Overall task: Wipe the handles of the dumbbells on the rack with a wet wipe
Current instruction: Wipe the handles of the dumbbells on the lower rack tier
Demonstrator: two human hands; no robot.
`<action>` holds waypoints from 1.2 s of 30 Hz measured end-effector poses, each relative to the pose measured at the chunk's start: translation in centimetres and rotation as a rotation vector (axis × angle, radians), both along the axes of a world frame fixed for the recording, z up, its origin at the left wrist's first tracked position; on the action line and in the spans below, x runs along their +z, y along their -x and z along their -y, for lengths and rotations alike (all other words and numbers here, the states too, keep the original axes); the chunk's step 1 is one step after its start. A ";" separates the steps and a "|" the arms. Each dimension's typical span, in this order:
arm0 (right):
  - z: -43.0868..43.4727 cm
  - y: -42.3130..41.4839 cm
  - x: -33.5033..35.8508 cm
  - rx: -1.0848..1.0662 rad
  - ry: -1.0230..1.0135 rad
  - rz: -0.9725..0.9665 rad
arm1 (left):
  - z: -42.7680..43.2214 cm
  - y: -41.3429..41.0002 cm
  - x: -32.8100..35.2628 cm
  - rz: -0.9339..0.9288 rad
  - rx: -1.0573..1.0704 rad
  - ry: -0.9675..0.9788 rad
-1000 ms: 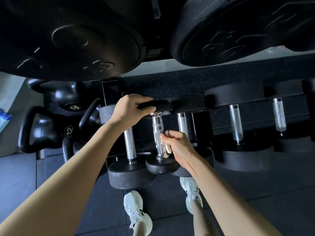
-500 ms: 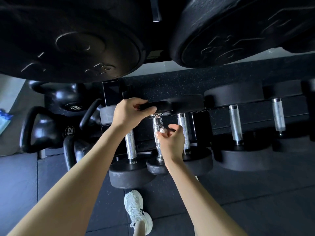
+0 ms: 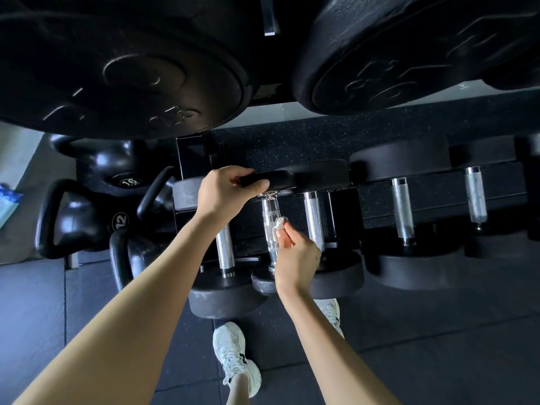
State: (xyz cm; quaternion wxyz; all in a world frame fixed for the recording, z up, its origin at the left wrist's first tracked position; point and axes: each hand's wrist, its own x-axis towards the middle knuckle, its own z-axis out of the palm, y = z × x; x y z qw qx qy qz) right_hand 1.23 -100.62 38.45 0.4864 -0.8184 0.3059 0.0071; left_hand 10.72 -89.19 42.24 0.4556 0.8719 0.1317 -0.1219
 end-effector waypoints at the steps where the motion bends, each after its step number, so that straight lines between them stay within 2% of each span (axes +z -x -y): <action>1: 0.0 -0.2 0.0 -0.042 -0.066 -0.010 | 0.0 0.0 -0.1 0.002 0.000 0.004; 9: 0.8 -4.7 1.5 -0.063 -0.407 0.001 | 0.1 0.1 -0.1 0.013 0.014 0.024; 14: 3.9 -5.7 0.7 0.139 -0.595 -0.214 | 0.1 -0.1 0.4 -0.010 -0.005 0.032; 18: 5.7 -3.1 0.0 0.250 -0.609 -0.390 | 0.3 -0.3 1.0 -0.053 0.046 0.056; 19: 6.0 -2.5 0.2 0.297 -0.543 -0.386 | 0.4 -0.3 1.1 -0.055 0.057 0.050; 23: 5.6 -0.2 0.3 0.584 0.067 -0.218 | 0.8 0.0 1.5 -0.028 0.055 0.017; 26: 3.5 2.4 0.1 0.537 0.352 -0.045 | 0.9 0.1 1.8 -0.036 0.063 0.023; 28: 2.0 3.2 -0.3 0.437 0.460 0.089 | 1.0 0.3 1.9 -0.022 0.051 0.007; 29: 1.5 2.7 -0.3 0.363 0.441 0.128 | 1.0 0.4 2.0 -0.017 0.040 0.001; 31: 0.8 0.7 -0.6 0.181 0.247 0.122 | 1.0 0.6 2.0 -0.013 0.019 0.007; 34: 1.4 -2.3 0.0 0.005 -0.273 -0.053 | 0.8 0.7 2.3 -0.025 0.006 0.003; 36: 3.1 -3.6 0.3 0.046 -0.597 -0.191 | 0.8 0.5 2.7 -0.035 -0.013 -0.011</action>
